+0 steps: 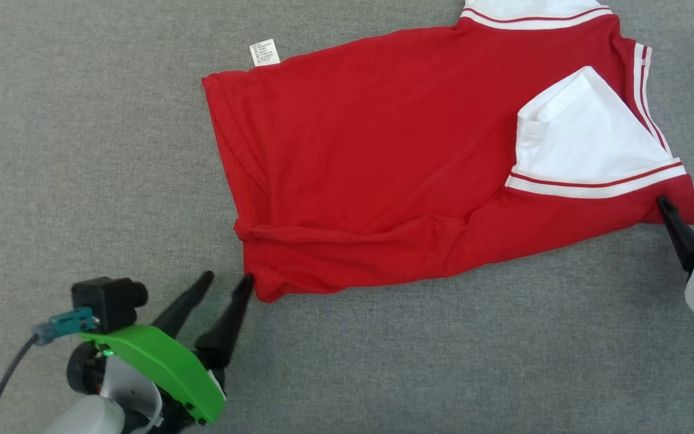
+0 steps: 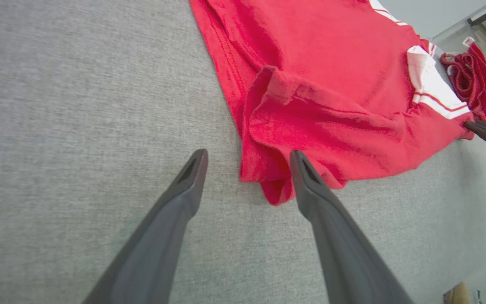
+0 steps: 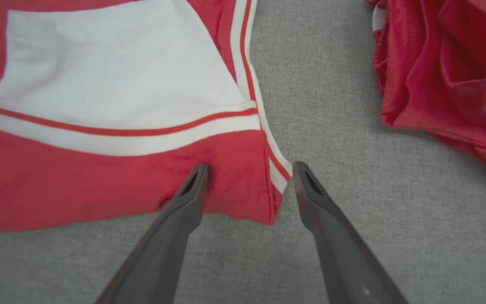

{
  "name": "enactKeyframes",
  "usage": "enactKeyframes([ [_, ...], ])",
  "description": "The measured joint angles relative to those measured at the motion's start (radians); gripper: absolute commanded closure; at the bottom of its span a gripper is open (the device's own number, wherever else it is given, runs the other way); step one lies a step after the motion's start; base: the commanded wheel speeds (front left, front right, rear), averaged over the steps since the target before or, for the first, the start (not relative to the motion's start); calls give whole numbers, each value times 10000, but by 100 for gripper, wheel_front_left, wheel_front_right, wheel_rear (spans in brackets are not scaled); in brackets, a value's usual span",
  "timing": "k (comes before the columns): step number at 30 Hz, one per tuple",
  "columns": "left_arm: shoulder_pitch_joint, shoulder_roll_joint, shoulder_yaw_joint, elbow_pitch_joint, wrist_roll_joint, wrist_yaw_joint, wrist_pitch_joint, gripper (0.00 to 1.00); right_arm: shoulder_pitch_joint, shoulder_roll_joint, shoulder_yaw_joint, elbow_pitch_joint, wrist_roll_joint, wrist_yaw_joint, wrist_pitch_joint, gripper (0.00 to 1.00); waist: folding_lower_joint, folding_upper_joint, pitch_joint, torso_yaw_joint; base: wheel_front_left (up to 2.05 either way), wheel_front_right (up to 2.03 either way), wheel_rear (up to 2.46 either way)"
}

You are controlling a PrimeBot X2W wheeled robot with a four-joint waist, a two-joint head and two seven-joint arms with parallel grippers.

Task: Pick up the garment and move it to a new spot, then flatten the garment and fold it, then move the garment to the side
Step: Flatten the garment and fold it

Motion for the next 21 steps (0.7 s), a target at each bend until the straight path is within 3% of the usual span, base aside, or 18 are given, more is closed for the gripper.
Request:
enactKeyframes([
  [5, 39, -138, -458, -192, 23, -196, 305, 0, -185, -36, 65, 155, -2, 0, -42, 0, 0, 0, 71, -42, 0, 0, 0],
  [19, -672, -777, -453, 497, -192, -731, 464, 0, -337, -140, 332, 378, -17, 0, 370, 0, 0, 0, 229, -94, 0, 0, 0],
  [20, -693, -809, -508, 600, -316, -805, 604, 7, -366, -142, 376, 395, -17, 0, 393, 0, 0, 0, 232, -102, 0, 0, 0],
  [21, -695, -817, -560, 708, -359, -853, 679, 55, -388, -138, 399, 412, -17, 0, 426, 0, 0, 0, 237, -105, 0, 0, 0],
])
